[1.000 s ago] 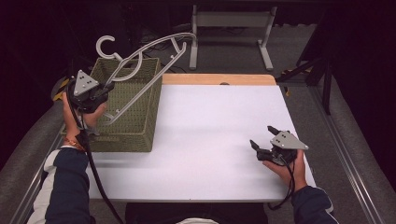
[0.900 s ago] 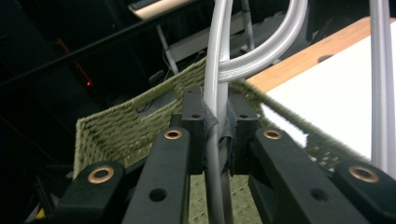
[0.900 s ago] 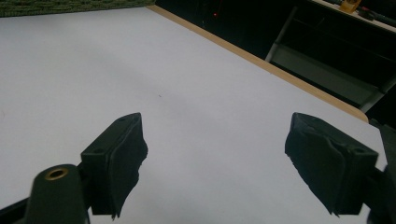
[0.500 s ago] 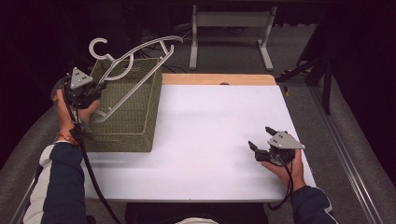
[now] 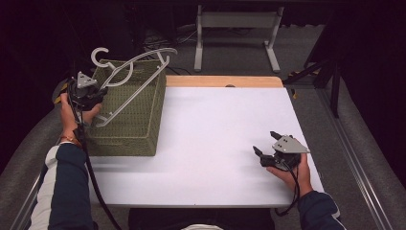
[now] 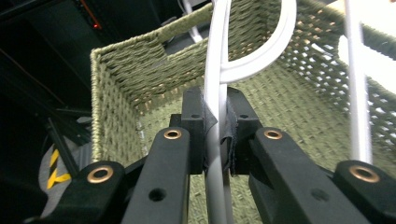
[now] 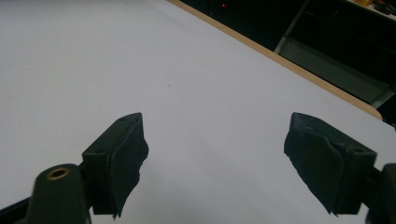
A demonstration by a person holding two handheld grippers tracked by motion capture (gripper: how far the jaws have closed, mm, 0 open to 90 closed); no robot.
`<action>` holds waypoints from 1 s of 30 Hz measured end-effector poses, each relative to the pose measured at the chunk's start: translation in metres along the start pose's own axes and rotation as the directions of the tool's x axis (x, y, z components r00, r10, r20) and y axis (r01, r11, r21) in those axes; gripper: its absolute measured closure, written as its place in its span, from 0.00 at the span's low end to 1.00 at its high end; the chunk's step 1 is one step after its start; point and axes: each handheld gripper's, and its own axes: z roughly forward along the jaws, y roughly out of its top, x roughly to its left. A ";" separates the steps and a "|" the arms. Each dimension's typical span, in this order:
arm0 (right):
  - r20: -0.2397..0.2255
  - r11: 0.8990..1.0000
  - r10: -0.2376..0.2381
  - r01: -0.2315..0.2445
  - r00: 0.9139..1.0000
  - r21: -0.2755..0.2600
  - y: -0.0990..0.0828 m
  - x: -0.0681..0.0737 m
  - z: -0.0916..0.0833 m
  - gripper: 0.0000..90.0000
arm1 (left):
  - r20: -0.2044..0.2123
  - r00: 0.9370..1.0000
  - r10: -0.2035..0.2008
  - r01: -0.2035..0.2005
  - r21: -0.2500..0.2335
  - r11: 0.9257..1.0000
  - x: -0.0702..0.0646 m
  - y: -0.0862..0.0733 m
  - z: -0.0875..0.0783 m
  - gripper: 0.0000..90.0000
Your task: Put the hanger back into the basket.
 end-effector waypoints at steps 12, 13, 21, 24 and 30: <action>-0.009 1.000 -0.012 0.012 1.000 0.012 0.000 0.002 0.002 0.23 | -0.034 0.999 -0.033 0.034 0.035 0.999 0.000 -0.001 0.007 0.71; -0.009 1.000 -0.013 0.013 1.000 0.012 0.000 0.002 0.002 0.23 | -0.033 0.999 -0.031 0.032 0.032 0.999 0.000 0.000 0.006 0.69; -0.012 1.000 -0.021 0.021 1.000 0.013 0.001 0.003 0.002 0.23 | -0.026 0.999 -0.022 0.021 -0.056 0.998 -0.012 0.008 -0.008 0.51; -0.014 1.000 -0.020 0.020 1.000 0.011 0.001 0.003 0.001 0.23 | -0.009 1.000 -0.020 0.019 -0.079 0.997 -0.016 0.010 -0.012 0.47; -0.018 1.000 -0.017 0.017 1.000 0.008 0.002 0.004 0.001 0.23 | 0.031 0.999 0.023 -0.018 -0.152 0.988 -0.036 0.019 -0.023 0.41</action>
